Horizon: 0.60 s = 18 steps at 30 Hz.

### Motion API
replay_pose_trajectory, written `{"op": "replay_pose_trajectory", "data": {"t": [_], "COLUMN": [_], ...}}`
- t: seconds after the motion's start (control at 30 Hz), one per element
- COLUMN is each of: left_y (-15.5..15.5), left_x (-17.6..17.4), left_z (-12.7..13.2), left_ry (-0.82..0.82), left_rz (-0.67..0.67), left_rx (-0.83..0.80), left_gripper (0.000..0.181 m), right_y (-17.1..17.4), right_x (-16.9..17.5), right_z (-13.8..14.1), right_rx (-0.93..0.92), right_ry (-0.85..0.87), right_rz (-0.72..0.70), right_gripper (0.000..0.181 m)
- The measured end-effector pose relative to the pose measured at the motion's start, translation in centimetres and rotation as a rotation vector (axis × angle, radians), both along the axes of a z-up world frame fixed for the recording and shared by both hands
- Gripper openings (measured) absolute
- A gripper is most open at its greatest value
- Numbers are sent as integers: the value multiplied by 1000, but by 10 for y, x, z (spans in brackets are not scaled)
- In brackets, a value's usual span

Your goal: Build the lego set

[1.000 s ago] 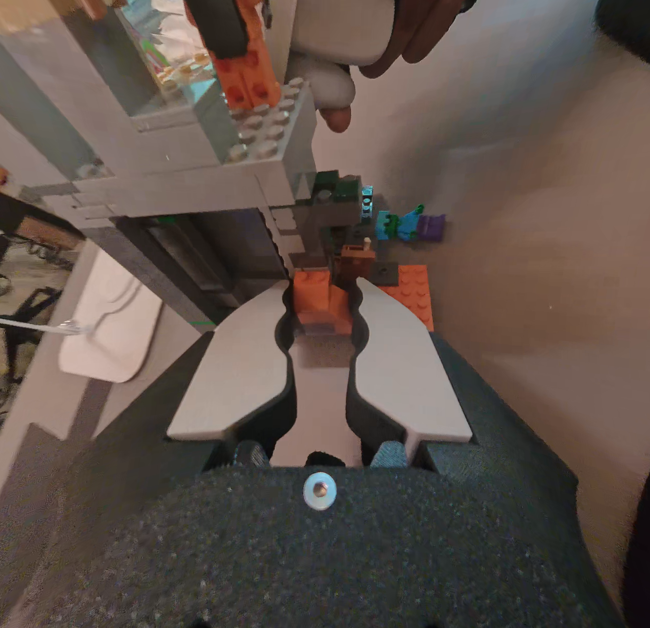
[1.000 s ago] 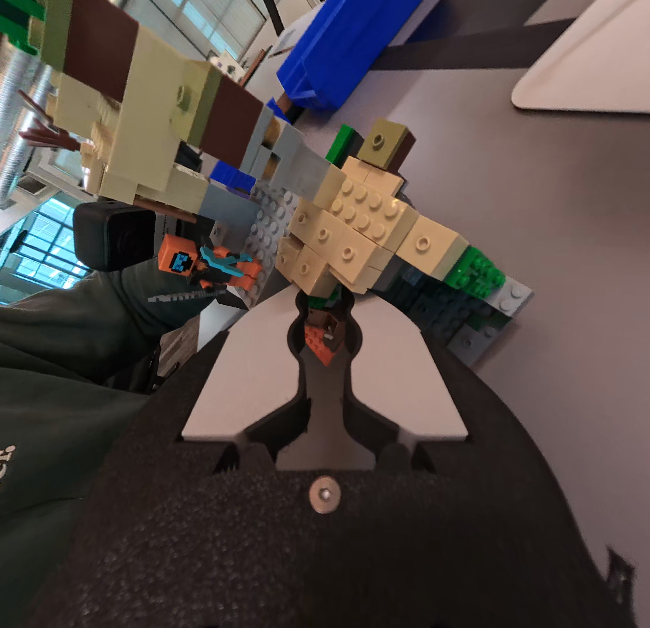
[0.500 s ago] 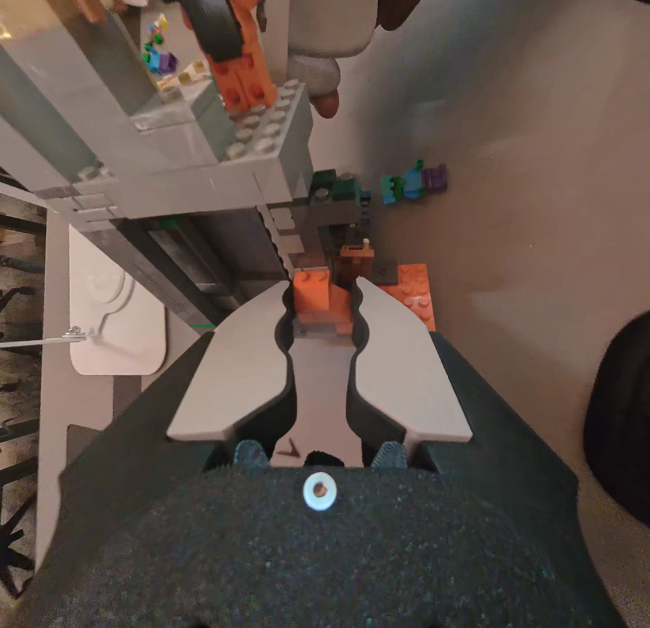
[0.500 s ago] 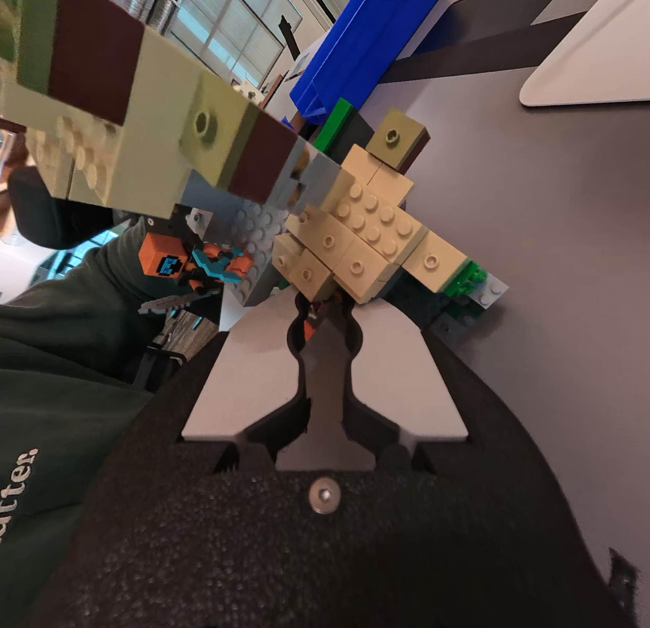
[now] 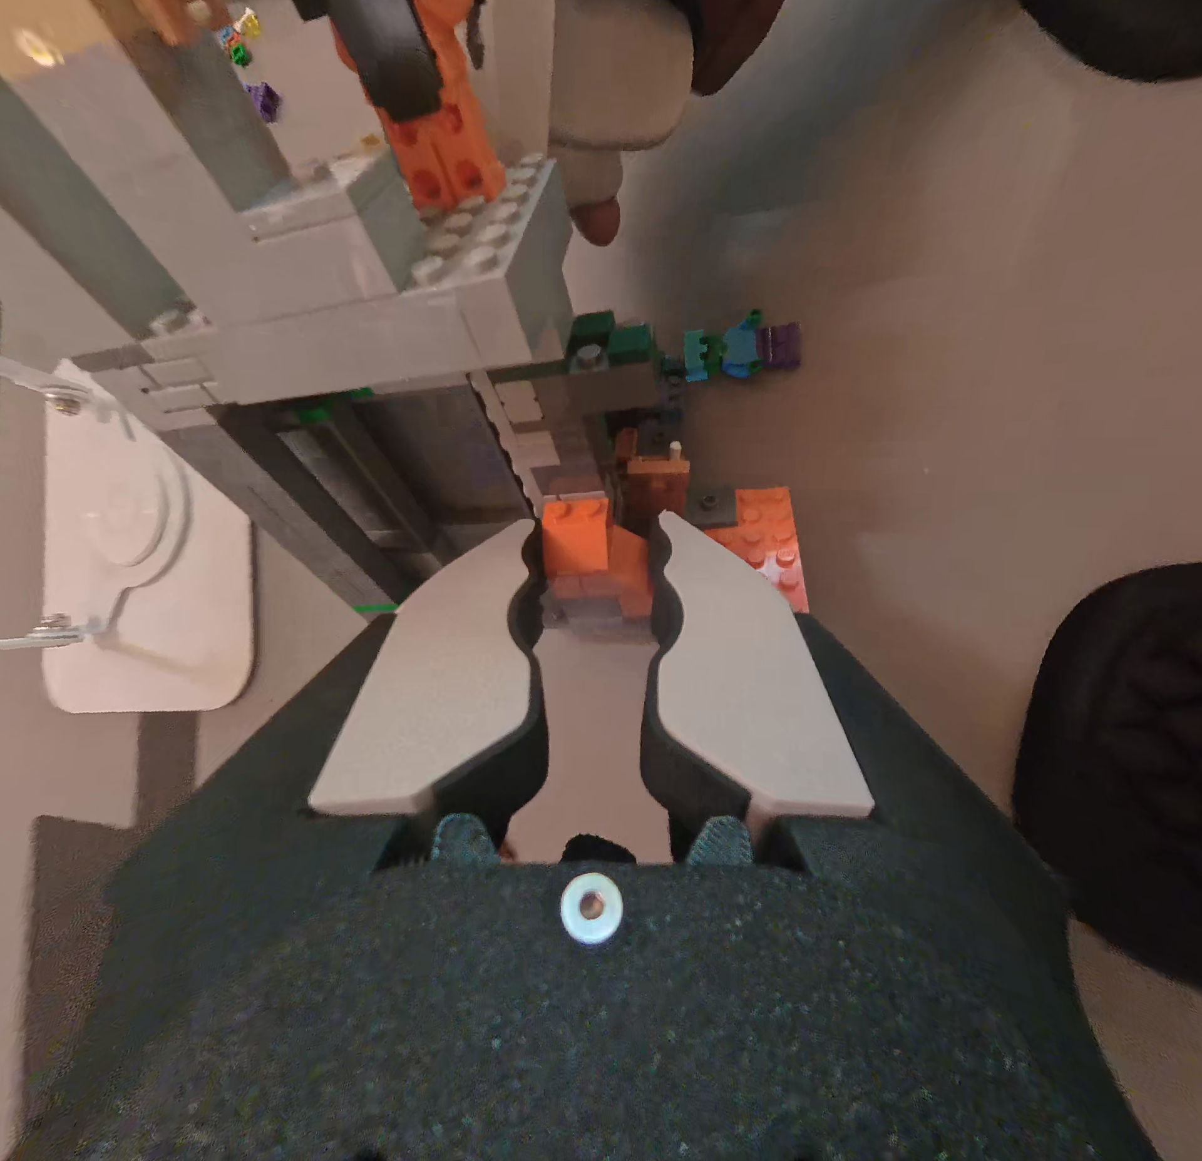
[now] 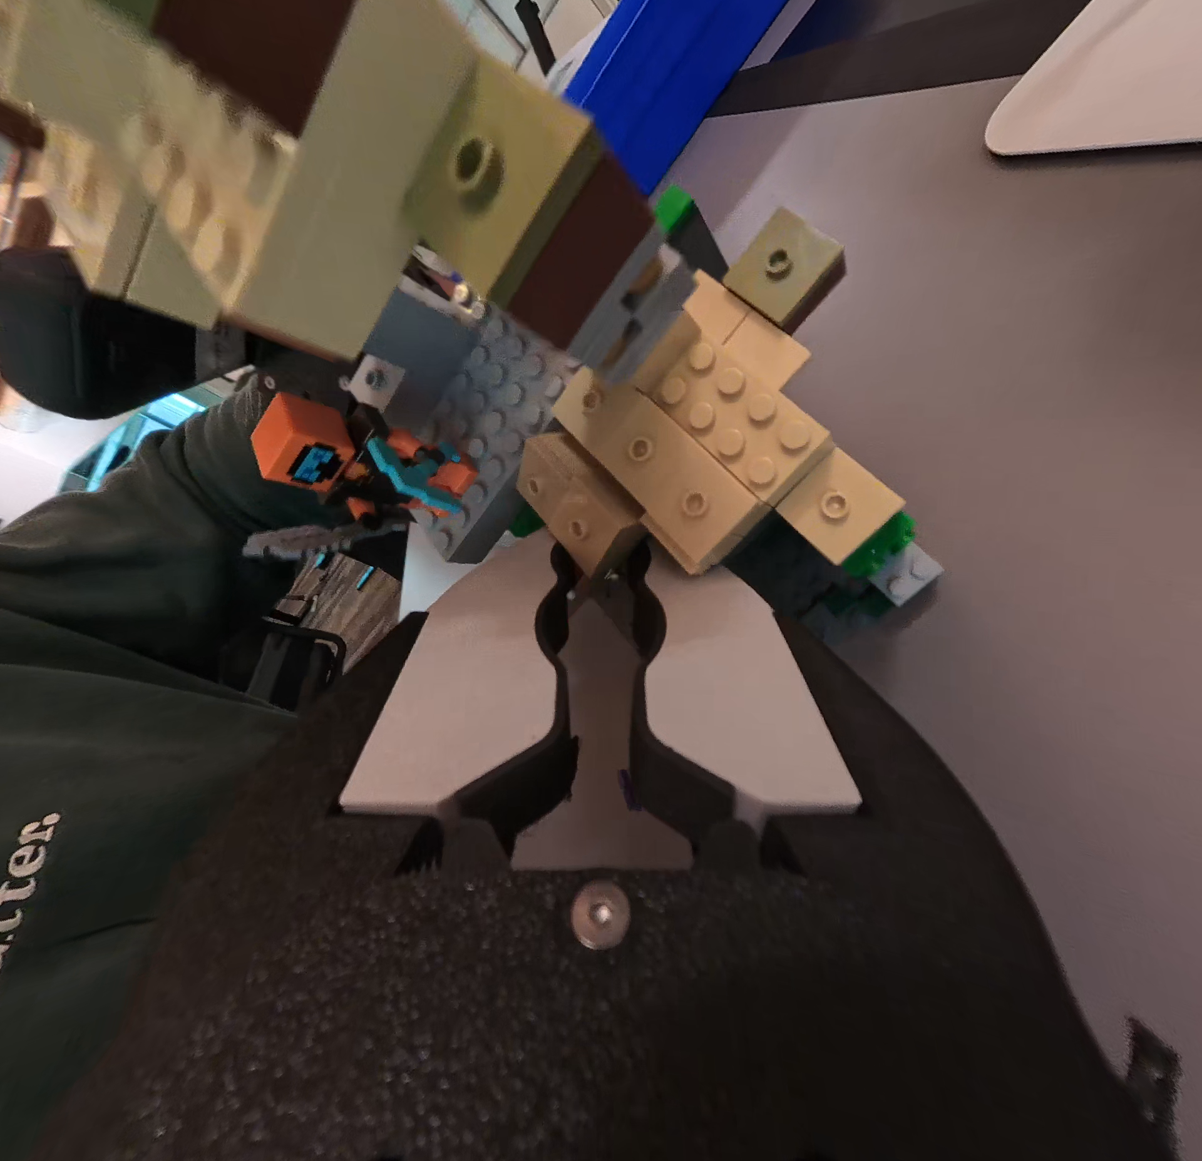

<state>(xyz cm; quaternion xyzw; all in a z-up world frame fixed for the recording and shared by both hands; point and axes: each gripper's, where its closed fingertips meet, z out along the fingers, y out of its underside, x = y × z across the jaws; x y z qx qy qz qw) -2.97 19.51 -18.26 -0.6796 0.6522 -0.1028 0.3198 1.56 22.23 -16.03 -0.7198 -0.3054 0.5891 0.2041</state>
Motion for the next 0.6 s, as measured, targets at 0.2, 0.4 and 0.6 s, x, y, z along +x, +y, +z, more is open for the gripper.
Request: {"op": "replay_pose_trajectory", "data": {"t": [0.2, 0.4, 0.6], "left_y": [-2, -3, -3], "left_x": [10, 12, 17], "left_z": [-20, -40, -50], "left_ry": [-191, -272, -316], "left_rz": [80, 128, 171], "left_rx": [-30, -32, -20], "left_gripper": [30, 30, 30], "right_y": [2, 1, 1], "right_x": [2, 0, -4], "right_z": [-3, -6, -9], "right_rx": [26, 23, -1], "right_ry": [-50, -100, -155], "right_rz": [14, 36, 29], "right_gripper": [14, 15, 15]}}
